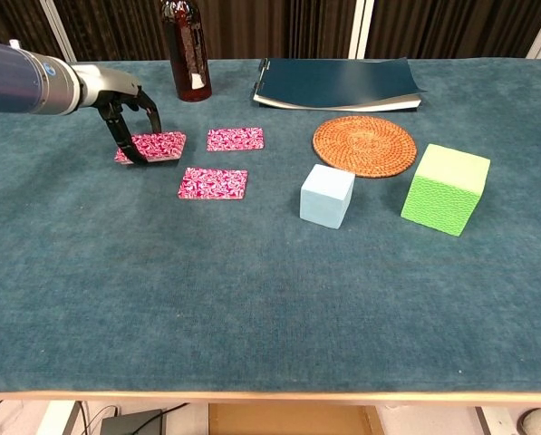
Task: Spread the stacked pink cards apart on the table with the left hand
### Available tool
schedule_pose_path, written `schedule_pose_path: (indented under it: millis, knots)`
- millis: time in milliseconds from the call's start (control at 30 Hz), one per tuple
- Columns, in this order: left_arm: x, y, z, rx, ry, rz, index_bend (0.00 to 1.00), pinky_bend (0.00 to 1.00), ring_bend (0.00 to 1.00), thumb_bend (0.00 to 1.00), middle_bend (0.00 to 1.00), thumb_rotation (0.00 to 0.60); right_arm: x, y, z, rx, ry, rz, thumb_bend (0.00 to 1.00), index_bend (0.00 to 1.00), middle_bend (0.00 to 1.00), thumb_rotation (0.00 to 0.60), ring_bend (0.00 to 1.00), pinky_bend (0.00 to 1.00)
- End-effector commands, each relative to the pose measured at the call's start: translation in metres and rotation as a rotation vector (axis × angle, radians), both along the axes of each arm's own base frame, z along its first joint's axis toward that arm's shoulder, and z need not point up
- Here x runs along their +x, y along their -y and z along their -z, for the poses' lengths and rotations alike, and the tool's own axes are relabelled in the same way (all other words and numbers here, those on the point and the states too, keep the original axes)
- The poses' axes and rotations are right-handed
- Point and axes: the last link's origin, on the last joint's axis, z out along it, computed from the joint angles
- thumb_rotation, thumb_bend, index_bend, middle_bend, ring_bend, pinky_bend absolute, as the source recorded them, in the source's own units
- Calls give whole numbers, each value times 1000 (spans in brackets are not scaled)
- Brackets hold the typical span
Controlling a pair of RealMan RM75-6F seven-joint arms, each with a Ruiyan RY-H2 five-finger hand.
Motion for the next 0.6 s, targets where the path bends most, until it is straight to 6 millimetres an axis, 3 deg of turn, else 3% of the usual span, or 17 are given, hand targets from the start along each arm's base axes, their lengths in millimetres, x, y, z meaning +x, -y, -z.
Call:
schedule_pose_path:
  millis: [33,200,367,600]
  knots:
    - [0,0,1,-5,-10,7,464,0,10,249,132,600,0,0,0,0,1,0,253,79,52,600,130,178]
    - [-1,0,1,-3,-36,12,409,0,0,182,102,600,0,0,0,-1,1,1,254,78,52,600,130,178]
    - [-1,2,1,-25,-76,13,203,0,0,85,56,600,-1,0,0,2,7,6,253,78,52,600,130,177]
    - [14,3,-11,-15,-36,33,150,0,0,80,51,600,-1,1,0,2,7,6,254,78,52,600,130,178]
